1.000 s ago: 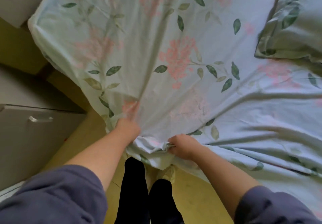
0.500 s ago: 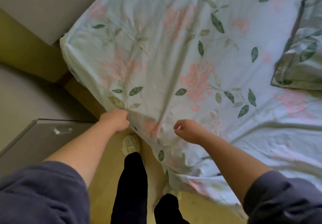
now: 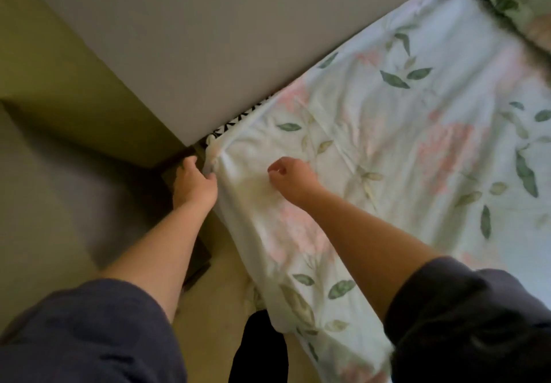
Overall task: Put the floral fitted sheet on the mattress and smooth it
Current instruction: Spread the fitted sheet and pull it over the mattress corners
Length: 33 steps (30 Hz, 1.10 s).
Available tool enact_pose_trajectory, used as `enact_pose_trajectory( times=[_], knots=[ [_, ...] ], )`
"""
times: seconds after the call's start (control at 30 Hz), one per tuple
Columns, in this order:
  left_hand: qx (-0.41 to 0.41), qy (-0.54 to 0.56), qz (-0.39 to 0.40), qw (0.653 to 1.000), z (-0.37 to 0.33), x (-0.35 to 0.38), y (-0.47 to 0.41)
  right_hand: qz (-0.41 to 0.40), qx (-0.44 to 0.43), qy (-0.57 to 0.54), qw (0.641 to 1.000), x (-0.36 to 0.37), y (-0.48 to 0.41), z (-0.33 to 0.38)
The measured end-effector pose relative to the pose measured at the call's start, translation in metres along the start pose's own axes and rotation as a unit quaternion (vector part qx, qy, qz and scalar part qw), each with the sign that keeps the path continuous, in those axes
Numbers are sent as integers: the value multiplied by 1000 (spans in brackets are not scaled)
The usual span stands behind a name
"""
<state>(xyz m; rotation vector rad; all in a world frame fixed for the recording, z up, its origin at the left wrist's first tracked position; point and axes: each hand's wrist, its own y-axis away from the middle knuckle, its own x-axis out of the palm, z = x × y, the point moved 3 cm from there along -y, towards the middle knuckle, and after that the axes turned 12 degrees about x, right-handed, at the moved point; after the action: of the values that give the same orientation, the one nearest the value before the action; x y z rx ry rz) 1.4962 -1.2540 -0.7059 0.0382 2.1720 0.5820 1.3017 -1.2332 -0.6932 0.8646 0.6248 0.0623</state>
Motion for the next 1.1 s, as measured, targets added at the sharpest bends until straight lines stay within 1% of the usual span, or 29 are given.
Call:
enact_pose_trajectory(
  times=[0.07, 0.1, 0.13, 0.23, 0.3, 0.37, 0.4, 0.43, 0.47, 0.5, 0.53, 0.57, 0.67, 0.73, 0.77, 0.8, 0.87, 0.9, 0.97, 1.0, 1.07, 1.1],
  knots=[
    [42, -21, 2, 999, 3, 2, -23, 6, 23, -65, 998, 9, -28, 33],
    [57, -18, -13, 998, 5, 3, -29, 10, 45, -97, 994, 13, -37, 43],
    [66, 13, -34, 997, 7, 2, -32, 8, 61, -122, 991, 17, -44, 50],
    [57, 157, -117, 979, 17, -10, -35, -10, 105, -206, 973, 24, -54, 65],
    [46, 177, -171, 968, 23, -22, -35, -2, 120, -258, 959, 28, -56, 78],
    [26, 164, -201, 965, 25, -32, -39, 22, 115, -283, 952, 36, -55, 94],
    [16, 149, -210, 966, 24, -36, -42, 15, 91, -252, 963, 39, -54, 103],
    [2, 126, -210, 969, 24, -37, -43, -14, 50, -161, 986, 40, -53, 110],
    [-25, 101, -201, 974, 25, -36, -43, -59, 3, -32, 998, 40, -51, 113],
    [-63, 77, -188, 977, 28, -34, -44, -109, -42, 97, 988, 40, -48, 113],
    [-106, 55, -172, 978, 33, -32, -45, -139, -74, 188, 970, 40, -47, 109],
    [-144, 36, -153, 977, 40, -30, -47, -139, -85, 243, 956, 40, -47, 103],
    [-200, 37, -110, 973, 52, -25, -65, -98, -117, 354, 923, 45, -58, 79],
    [-216, 47, -122, 968, 51, -25, -67, -90, -161, 394, 901, 47, -58, 68],
    [-196, 31, -140, 970, 47, -27, -64, -93, -176, 398, 895, 46, -57, 64],
    [-147, 1, -159, 976, 39, -27, -56, -102, -183, 399, 893, 41, -54, 54],
    [11, -56, -182, 982, 15, -24, -36, -128, -148, 382, 903, 20, -50, 25],
    [92, -83, -177, 976, 5, -22, -27, -134, -117, 367, 913, 10, -50, 10],
    [243, -133, -133, 951, -29, 0, -9, -145, -49, 338, 929, -24, -45, -35],
    [295, -156, -108, 937, -41, 8, -5, -141, -25, 325, 935, -34, -44, -49],
    [369, -176, -40, 912, -80, 44, 15, -151, 30, 297, 943, -68, -29, -100],
    [382, -186, 8, 905, -93, 59, 22, -154, 44, 289, 944, -76, -24, -117]
  ],
)
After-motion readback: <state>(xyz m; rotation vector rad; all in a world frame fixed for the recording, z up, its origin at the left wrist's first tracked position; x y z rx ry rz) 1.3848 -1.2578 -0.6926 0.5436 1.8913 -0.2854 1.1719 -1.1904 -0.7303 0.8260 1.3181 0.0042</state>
